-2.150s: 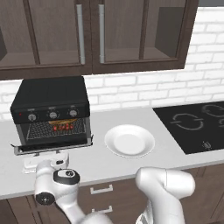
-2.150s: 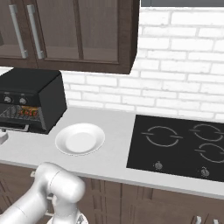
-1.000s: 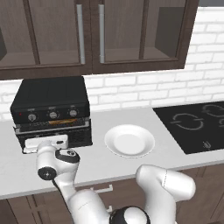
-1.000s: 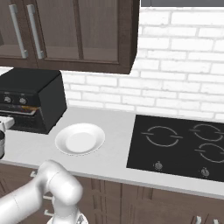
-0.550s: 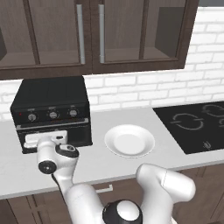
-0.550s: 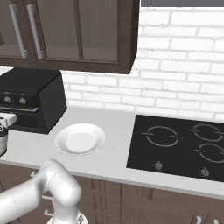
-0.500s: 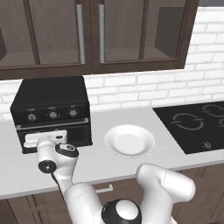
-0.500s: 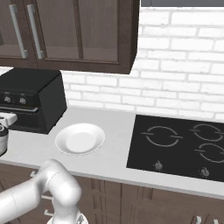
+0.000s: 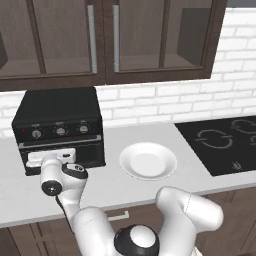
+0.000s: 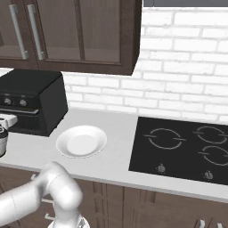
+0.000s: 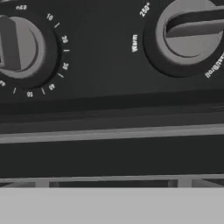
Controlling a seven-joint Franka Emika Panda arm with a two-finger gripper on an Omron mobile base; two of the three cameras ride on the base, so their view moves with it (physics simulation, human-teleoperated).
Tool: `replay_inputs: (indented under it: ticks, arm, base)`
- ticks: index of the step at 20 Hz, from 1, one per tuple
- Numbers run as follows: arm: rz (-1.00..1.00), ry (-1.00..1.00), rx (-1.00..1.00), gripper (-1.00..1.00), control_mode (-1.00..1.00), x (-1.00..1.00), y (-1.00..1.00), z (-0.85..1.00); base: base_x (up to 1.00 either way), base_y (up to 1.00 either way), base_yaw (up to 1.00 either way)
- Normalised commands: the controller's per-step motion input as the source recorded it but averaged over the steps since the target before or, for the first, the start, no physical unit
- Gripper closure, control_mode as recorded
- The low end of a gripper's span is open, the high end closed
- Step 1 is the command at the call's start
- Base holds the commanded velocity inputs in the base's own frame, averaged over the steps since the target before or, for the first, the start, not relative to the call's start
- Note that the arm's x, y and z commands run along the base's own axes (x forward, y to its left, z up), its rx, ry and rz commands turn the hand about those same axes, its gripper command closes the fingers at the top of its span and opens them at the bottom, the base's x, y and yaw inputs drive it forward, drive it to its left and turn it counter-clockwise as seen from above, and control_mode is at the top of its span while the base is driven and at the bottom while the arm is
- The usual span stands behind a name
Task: Pick up the kebab skewer and baguette bread, and place them inside the toaster oven. Close the toaster oven door and start by setting the timer.
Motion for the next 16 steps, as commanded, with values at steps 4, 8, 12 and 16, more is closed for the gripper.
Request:
replay_inputs:
  ticks: [4, 8, 12, 16]
  arm:
    - [0.00, 0.00, 0.00, -1.00, -1.00, -0.62, 0.08, 0.29]
    - [0.00, 0.00, 0.00, -1.00, -1.00, -0.30, 0.01, 0.48]
    - [0.00, 0.00, 0.00, -1.00, -1.00, -0.08, 0.00, 0.49]
    - [0.00, 0.01, 0.00, -1.00, -1.00, -0.23, -0.03, 0.52]
  base:
    - [0.00, 0.00, 0.00]
    - [0.00, 0.00, 0.00]
    - [0.00, 0.00, 0.00]
    - [0.00, 0.00, 0.00]
